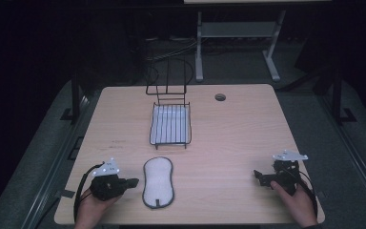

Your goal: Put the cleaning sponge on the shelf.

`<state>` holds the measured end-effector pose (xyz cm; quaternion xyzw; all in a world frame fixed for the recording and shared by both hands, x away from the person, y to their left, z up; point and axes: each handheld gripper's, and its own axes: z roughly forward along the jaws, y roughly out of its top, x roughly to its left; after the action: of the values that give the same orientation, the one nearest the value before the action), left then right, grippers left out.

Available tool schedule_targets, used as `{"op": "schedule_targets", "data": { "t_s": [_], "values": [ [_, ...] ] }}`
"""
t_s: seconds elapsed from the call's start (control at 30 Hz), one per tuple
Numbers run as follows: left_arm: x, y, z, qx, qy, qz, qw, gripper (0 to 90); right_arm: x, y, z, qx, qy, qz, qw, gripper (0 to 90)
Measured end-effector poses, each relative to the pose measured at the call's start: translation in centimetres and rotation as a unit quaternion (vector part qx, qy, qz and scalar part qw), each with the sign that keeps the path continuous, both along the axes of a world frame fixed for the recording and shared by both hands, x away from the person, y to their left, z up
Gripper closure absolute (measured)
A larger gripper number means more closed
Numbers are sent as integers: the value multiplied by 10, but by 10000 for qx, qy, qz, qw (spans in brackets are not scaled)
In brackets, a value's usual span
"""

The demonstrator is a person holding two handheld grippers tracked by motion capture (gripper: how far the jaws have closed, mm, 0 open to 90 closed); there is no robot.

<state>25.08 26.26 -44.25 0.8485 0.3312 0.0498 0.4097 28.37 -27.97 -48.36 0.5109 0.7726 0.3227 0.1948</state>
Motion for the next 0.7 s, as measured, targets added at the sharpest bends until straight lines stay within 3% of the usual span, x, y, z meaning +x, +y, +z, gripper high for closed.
{"op": "schedule_targets", "data": {
  "t_s": [0.27,0.4,0.47,0.7],
  "values": [
    [-1,-18,-4,84,90,-275,9995,898,0,0,0,-3,-3,6,10000,6],
    [0,-26,-10,191,238,-408,9987,898,0,0,0,-4,-3,6,10000,6],
    [1,-29,-12,148,274,-457,9985,898,0,0,0,-3,-4,7,10000,6],
    [2,-42,-12,191,248,-602,9977,898,0,0,0,-5,-5,8,10000,6]
  ]
}}
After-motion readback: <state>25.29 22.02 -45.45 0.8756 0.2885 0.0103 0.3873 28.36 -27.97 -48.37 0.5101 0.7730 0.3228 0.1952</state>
